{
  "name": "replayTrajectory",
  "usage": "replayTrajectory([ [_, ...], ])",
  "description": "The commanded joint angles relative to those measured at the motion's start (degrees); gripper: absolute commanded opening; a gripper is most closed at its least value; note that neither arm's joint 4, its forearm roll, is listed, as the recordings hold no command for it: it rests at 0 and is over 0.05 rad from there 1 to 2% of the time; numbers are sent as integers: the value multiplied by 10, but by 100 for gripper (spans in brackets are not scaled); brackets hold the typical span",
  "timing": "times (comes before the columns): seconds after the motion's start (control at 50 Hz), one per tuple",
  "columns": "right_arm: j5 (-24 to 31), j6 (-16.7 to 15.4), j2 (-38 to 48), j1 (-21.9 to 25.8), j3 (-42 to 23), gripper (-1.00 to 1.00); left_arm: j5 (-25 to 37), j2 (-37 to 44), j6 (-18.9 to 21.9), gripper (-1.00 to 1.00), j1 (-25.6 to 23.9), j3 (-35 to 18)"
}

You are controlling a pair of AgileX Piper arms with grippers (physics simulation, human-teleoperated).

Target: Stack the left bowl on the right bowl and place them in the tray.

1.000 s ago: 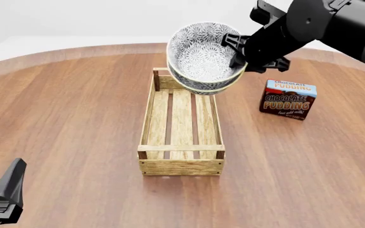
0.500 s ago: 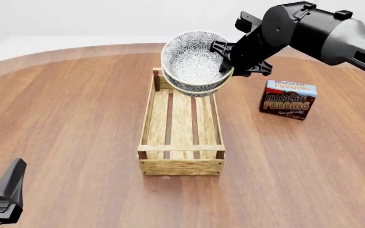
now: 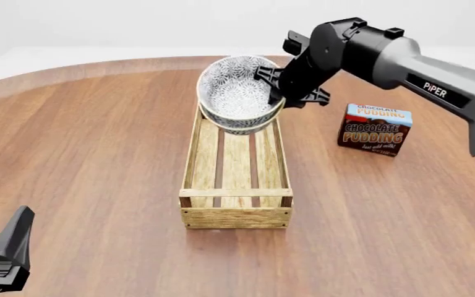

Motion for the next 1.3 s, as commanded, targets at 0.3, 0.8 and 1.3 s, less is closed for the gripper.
replayTrajectory([
  [0.3, -6, 4, 59, 9, -28, -100, 0, 0, 0, 100, 0, 0],
  [0.8, -34, 21, 77, 16, 0, -100, 0, 0, 0, 100, 0, 0],
  [1.3, -34, 19, 95, 5, -2, -100, 0, 0, 0, 100, 0, 0],
])
